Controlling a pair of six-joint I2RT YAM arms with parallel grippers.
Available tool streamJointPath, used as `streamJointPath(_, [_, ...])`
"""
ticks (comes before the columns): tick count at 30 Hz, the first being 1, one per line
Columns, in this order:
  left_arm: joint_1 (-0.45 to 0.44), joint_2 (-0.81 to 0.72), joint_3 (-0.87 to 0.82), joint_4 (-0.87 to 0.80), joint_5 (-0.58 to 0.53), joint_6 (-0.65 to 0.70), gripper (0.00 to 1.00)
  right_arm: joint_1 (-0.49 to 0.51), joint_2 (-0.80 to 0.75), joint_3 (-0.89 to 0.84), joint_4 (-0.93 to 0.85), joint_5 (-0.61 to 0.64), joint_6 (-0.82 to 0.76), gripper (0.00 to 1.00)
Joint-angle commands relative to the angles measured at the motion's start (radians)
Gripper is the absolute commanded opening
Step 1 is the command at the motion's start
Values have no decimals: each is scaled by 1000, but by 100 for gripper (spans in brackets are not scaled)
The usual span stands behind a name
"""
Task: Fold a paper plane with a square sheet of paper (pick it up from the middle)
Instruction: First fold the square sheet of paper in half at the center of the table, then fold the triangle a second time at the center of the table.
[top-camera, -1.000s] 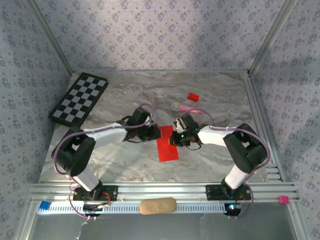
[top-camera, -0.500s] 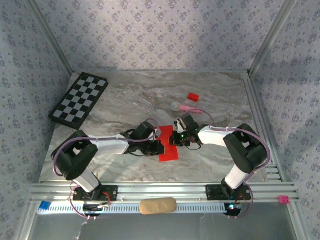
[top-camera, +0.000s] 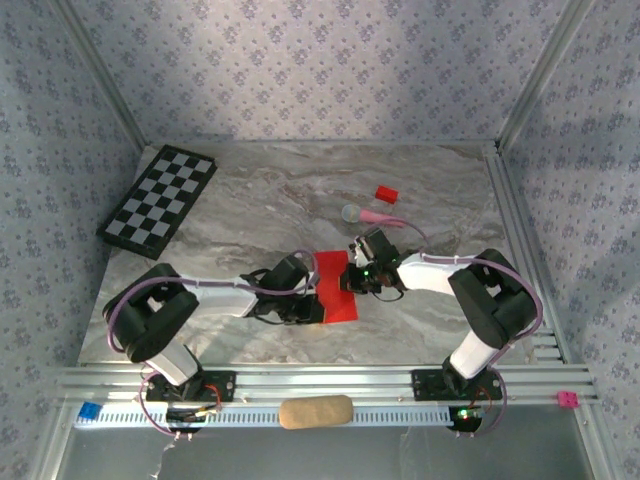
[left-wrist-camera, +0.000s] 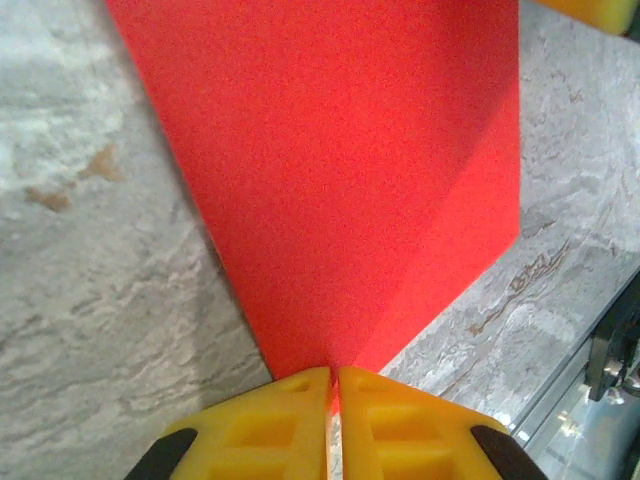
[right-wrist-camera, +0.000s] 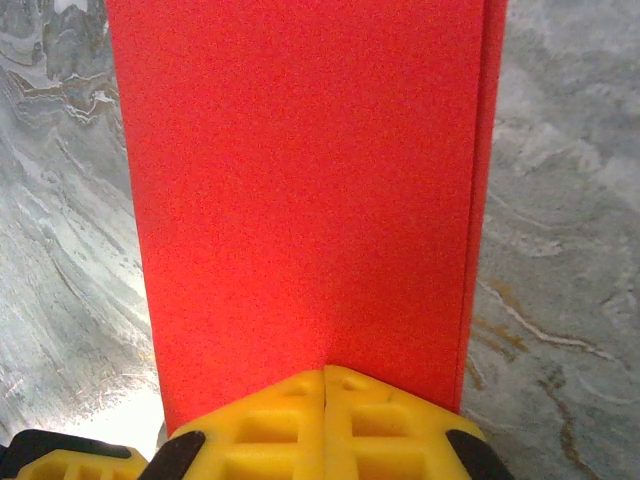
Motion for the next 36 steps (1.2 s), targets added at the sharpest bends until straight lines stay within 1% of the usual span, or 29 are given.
streamJointPath(1, [-25,-33,3,-135,-29,63,13,-7,15,-45,-130,84,9,0])
streamJointPath(6, [-30,-61,0,-182,-49,85,12,-7,16,-39,-129,79,8,0])
streamJointPath(9, [-29,-126,6,-192,-65,89,12,-4,17,-32,-121,69,14,0])
streamJointPath(13, [1,-241,54,-269,-109,103,12,6,-8,-17,-95,28,21,0])
streamJointPath(14, [24,-257,64,-278,-111,101,12,7,-22,-11,-82,13,26,2])
streamJointPath(15, [55,-270,74,-281,-100,96,12,6,-38,-3,-70,-2,28,5])
streamJointPath(18, [151,-276,100,-271,-65,76,13,2,-122,29,-76,12,28,20])
streamJointPath(19, [178,-266,117,-270,-60,70,12,-5,-159,35,-91,28,26,28])
streamJointPath(20, [198,-255,135,-268,-55,68,12,-16,-196,36,-113,54,26,32])
streamJointPath(22, [229,-208,189,-267,-32,70,13,-53,-280,27,-168,116,35,36])
streamJointPath(24, [238,-151,237,-262,-10,79,13,-101,-354,1,-215,159,61,36])
streamJointPath(27, [239,-60,306,-247,2,81,12,-159,-429,-63,-210,123,78,36])
streamJointPath(32, [252,98,409,-231,22,88,11,-133,-485,-165,-190,124,119,37])
streamJointPath(36, [266,195,468,-222,27,91,11,-109,-473,-198,-190,37,143,37])
